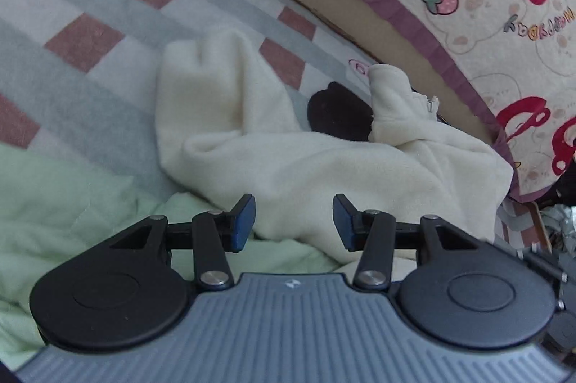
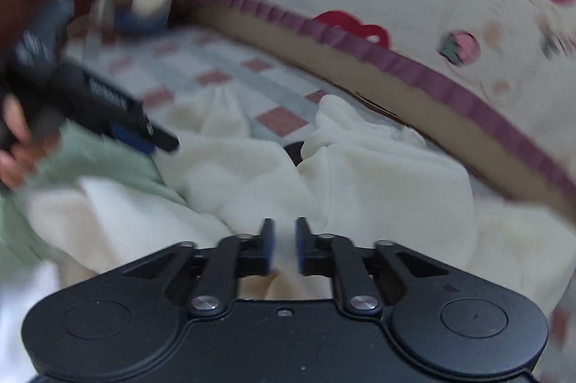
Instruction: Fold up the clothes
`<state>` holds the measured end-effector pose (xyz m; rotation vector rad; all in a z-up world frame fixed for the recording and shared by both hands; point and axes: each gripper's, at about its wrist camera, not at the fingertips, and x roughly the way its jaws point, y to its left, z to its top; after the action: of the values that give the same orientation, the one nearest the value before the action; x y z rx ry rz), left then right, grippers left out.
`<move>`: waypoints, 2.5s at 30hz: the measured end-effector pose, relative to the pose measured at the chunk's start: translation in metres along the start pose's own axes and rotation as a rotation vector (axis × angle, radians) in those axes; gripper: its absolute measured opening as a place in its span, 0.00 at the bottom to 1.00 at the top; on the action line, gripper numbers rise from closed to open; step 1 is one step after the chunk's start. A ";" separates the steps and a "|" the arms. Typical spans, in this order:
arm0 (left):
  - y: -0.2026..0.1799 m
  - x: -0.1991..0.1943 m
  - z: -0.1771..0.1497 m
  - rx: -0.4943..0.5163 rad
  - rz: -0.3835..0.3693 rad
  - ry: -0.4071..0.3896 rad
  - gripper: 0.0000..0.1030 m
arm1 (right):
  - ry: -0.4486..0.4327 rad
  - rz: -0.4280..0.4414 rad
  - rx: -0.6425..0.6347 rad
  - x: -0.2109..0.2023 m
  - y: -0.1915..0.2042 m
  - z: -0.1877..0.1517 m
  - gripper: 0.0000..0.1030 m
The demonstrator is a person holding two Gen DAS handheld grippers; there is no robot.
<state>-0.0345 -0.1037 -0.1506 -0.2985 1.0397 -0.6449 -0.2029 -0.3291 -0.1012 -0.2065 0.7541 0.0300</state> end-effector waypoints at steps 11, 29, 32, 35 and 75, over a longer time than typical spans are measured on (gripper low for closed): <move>0.006 -0.015 -0.006 0.042 0.049 -0.026 0.45 | 0.072 -0.121 0.038 0.026 -0.014 -0.016 0.09; -0.045 0.006 -0.016 0.259 -0.025 -0.091 0.53 | -0.042 -0.267 0.471 0.029 -0.121 -0.042 0.11; -0.057 0.011 -0.018 0.311 -0.031 -0.095 0.53 | -0.055 -0.205 0.515 0.029 -0.126 -0.053 0.11; -0.066 0.026 -0.016 0.384 0.003 -0.036 0.53 | -0.041 -0.144 0.533 0.025 -0.128 -0.063 0.11; 0.036 -0.125 0.238 0.451 0.868 -0.656 0.10 | -0.142 0.066 0.640 -0.011 -0.182 -0.021 0.42</move>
<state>0.1419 -0.0141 0.0346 0.3258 0.2966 0.0403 -0.2069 -0.5109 -0.0761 0.4261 0.5955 -0.1326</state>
